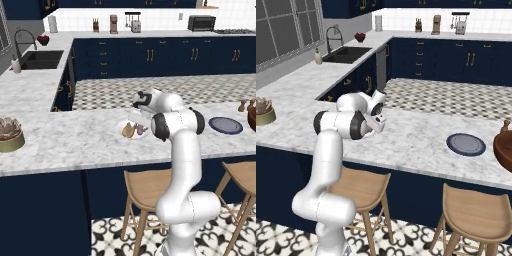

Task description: Place one bun and one sausage from the bowl on each plate.

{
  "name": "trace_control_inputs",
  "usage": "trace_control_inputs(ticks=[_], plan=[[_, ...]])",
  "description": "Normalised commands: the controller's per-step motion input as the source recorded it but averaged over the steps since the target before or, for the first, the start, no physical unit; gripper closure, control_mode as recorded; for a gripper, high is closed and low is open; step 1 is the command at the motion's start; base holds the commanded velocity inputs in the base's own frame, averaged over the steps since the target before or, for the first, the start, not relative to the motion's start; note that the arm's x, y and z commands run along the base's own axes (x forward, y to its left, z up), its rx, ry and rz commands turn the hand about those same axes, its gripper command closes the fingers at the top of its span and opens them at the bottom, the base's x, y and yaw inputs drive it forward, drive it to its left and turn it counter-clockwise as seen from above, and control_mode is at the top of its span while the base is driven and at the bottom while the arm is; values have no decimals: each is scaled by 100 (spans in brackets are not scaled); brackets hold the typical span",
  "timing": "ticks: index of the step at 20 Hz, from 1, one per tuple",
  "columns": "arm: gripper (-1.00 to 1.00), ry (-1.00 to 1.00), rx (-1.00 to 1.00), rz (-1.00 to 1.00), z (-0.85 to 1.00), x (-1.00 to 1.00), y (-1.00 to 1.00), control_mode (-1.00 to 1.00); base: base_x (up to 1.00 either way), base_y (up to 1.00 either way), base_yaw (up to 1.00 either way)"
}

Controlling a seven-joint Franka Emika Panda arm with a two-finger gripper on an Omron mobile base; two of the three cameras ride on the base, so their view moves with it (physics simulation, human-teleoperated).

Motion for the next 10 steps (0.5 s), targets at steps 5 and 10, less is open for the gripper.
trace_control_inputs(ticks=[5,10], plan=[[-100,-11,0,0,23,-17,0,-100,0,0,0],[-100,-22,0,0,54,-58,-3,-100,0,0,0]])
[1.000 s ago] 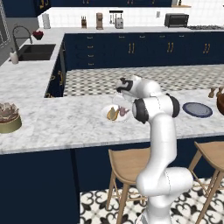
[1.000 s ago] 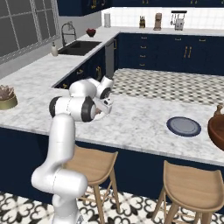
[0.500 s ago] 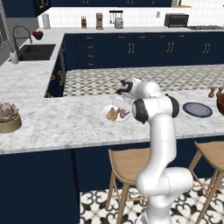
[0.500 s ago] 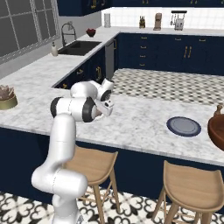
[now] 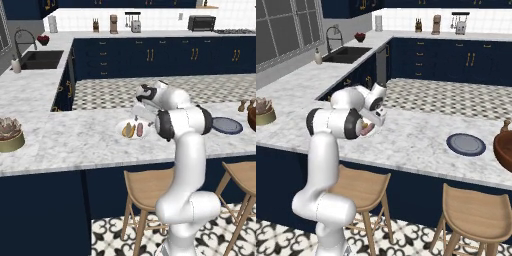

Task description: Place one bun and one sausage from the bowl on each plate.

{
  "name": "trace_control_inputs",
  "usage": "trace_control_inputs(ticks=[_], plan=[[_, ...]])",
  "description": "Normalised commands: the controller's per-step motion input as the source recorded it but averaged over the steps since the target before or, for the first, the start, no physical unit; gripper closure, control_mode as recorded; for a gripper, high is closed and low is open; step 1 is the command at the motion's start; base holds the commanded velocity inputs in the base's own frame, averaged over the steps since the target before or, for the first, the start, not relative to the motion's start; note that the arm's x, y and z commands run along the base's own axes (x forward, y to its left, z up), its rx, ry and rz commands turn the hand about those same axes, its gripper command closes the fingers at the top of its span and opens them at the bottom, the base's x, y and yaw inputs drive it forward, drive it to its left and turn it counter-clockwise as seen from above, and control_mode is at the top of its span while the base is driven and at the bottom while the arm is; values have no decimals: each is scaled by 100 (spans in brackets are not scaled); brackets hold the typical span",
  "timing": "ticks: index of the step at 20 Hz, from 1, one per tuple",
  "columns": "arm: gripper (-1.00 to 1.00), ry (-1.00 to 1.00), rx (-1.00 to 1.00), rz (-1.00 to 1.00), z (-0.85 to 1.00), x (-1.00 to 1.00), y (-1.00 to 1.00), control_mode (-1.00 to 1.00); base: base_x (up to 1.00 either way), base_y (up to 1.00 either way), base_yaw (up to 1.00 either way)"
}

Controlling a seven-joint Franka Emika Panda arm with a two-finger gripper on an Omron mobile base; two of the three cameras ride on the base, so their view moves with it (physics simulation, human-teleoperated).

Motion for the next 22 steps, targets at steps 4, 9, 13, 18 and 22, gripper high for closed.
trace_control_inputs(ticks=[4,9,13,18,22], plan=[[-100,-35,-5,3,29,-100,0,-100,0,0,0],[-100,-35,-8,2,30,-100,0,-100,0,0,0],[-100,-21,-7,0,58,-84,0,-100,0,0,0],[-100,-2,-6,0,28,-59,0,-100,0,0,0],[-100,0,0,0,0,0,0,100,-43,-62,-5]])
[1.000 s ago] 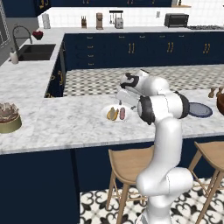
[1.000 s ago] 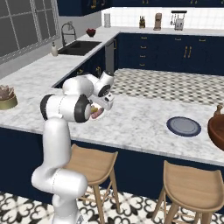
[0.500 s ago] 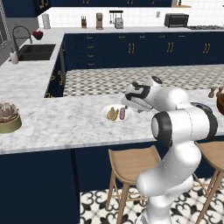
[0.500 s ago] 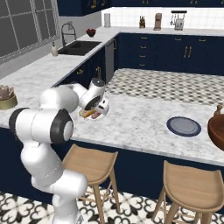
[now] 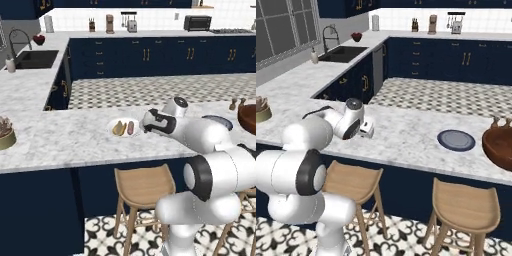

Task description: Place one bun and one sausage from the bowl on each plate.

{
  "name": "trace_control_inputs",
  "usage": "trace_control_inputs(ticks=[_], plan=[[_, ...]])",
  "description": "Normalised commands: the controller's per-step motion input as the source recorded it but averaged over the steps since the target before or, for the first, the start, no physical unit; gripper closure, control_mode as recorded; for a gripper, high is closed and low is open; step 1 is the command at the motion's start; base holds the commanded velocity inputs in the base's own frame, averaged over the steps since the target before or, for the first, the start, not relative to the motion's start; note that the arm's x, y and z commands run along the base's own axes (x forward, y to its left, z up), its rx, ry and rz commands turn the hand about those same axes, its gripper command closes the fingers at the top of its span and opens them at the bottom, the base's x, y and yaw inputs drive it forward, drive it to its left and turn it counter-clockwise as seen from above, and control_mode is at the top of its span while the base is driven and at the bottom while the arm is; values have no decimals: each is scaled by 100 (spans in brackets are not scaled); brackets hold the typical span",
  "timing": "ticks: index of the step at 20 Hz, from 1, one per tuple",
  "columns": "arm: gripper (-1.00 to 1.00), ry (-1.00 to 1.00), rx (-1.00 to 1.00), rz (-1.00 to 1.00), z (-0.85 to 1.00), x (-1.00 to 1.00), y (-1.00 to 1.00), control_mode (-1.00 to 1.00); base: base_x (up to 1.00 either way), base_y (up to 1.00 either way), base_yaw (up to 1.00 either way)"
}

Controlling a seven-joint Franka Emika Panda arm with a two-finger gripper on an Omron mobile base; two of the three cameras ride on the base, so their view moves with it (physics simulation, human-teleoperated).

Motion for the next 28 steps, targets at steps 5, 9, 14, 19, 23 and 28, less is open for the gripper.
trace_control_inputs(ticks=[5,9,14,19,23,28], plan=[[-100,0,0,0,0,0,0,100,-2,-100,-10],[-100,0,0,0,0,0,0,100,0,-100,-9],[-100,0,0,0,0,0,0,100,16,-100,-10],[-100,0,0,0,0,0,0,100,82,-80,-13],[-100,0,0,0,0,0,0,100,100,0,-1],[-100,22,2,-1,38,100,-5,-100,0,0,0]])
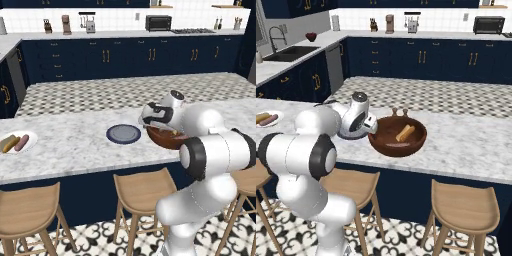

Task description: Place one bun and one sausage from the bowl on each plate.

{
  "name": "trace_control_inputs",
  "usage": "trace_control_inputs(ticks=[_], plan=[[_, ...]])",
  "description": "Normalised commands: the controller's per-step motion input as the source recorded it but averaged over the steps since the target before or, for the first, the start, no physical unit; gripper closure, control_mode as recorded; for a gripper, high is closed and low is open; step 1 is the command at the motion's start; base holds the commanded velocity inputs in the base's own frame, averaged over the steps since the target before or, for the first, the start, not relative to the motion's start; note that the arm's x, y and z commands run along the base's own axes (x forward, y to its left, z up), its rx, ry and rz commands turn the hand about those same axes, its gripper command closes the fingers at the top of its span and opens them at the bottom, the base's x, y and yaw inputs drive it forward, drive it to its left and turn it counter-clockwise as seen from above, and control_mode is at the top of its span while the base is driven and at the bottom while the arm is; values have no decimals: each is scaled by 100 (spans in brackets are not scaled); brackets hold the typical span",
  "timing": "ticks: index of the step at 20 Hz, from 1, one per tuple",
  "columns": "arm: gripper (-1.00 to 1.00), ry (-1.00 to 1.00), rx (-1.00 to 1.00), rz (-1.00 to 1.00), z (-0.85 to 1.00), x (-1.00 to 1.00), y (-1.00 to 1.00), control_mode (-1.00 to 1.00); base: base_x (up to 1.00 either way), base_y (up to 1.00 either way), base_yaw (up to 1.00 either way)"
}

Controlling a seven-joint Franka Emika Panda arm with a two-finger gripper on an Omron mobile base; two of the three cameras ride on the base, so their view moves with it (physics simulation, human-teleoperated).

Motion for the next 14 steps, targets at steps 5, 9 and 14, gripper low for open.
trace_control_inputs(ticks=[5,9,14], plan=[[-100,32,0,0,1,100,-56,-100,0,0,0],[-100,12,2,8,-3,66,-100,-100,0,0,0],[-100,4,2,6,-35,33,-100,-100,0,0,0]])
